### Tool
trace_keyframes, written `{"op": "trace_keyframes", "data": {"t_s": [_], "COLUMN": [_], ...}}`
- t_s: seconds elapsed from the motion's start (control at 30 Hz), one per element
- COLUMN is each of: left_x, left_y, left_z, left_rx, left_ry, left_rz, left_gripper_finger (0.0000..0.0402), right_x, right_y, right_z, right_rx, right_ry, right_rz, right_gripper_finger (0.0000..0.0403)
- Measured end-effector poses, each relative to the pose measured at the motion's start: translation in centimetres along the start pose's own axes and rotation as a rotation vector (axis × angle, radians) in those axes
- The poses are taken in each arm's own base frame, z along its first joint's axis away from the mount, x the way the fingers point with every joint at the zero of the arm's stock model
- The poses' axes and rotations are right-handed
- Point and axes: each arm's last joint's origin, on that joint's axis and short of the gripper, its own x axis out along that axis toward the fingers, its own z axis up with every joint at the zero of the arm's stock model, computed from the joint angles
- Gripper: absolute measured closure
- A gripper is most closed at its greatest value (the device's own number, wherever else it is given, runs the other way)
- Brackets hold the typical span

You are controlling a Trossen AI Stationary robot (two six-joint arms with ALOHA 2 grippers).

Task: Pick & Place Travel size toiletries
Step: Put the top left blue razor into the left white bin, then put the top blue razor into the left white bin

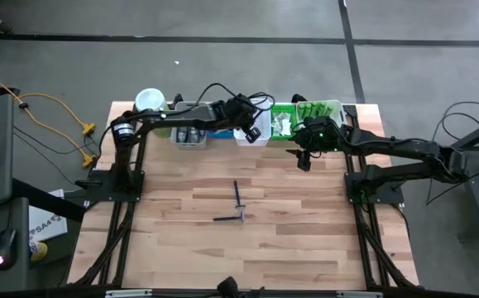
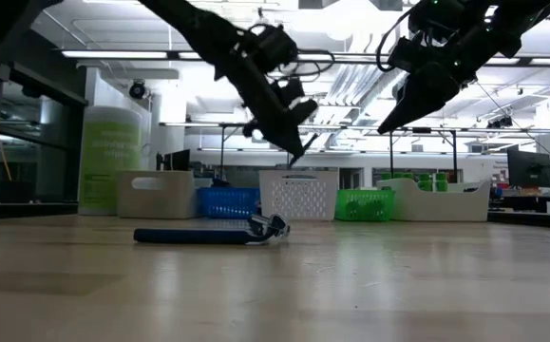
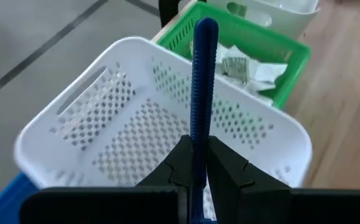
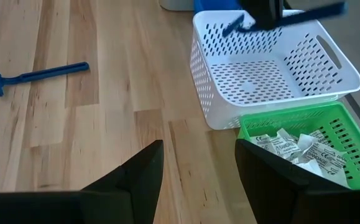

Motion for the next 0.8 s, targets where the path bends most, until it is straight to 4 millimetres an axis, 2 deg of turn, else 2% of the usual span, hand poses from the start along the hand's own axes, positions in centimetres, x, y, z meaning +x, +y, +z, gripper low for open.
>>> {"op": "trace_keyframes", "data": {"t_s": [0.13,0.4,0.8], "left_x": [1.24,1.22,1.23], "left_y": [0.08,0.06,0.1], "left_z": [-0.44,-0.29,-0.43], "left_rx": [-0.008,-0.032,-0.03], "left_ry": [-0.003,-0.016,-0.002], "left_rz": [0.004,0.002,0.013], "left_gripper_finger": [0.0378,0.0367,0.0264], "right_x": [0.0,0.0,0.0], "right_y": [0.0,-0.01,0.0], "right_z": [0.03,0.03,-0.01], "right_rx": [0.003,0.028,0.056], "right_ry": [-0.003,-0.003,0.001], "right_rz": [0.0,0.0,0.001], "right_gripper_finger": [0.021,0.021,0.021]}}
